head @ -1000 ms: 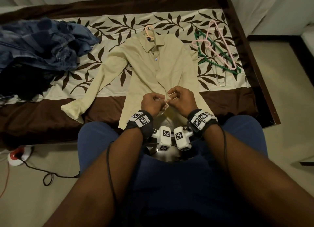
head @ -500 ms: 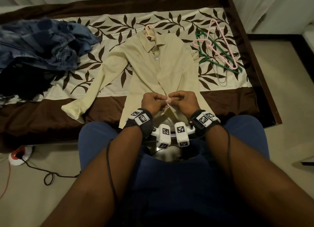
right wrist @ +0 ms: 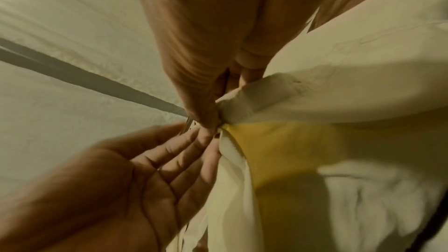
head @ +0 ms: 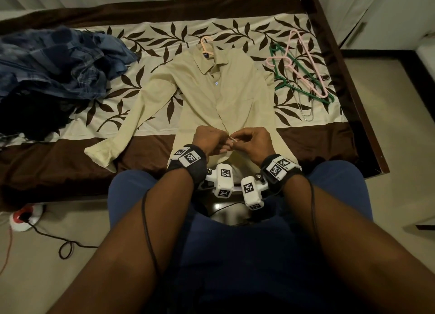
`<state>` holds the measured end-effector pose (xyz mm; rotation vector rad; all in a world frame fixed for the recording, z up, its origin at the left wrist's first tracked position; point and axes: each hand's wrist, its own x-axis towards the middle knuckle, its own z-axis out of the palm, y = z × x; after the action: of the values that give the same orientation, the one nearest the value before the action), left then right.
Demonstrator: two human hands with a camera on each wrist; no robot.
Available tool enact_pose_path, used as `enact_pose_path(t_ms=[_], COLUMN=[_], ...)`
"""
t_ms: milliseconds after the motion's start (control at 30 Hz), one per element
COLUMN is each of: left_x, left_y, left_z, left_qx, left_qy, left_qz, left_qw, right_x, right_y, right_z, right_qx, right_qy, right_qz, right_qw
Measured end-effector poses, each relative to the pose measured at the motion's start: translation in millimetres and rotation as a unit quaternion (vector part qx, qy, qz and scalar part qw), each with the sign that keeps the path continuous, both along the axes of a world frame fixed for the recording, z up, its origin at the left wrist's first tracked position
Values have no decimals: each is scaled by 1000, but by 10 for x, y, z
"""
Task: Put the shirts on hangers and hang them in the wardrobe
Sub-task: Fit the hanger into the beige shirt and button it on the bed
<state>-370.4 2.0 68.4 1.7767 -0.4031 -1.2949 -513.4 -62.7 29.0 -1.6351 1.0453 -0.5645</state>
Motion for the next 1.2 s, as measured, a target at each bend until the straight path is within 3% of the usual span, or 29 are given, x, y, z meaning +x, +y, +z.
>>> enact_pose_path(t_ms=[367,933,1200], left_x=[-63,-2,-41], left_y=[-61,-61,-73], left_z=[-35,-11,-94], left_qx=[67,52,11], left_qy=[61,57,47], left_qz=[38,56,61], left_qw=[995,995,997], right_x=[8,22,82], right_y=[36,23,23], right_z=[-140,-149,-207], right_qx=[-132,-244,-118], right_qy=[41,67,54], right_qz=[27,68,-3], right_qw=[990,965,991])
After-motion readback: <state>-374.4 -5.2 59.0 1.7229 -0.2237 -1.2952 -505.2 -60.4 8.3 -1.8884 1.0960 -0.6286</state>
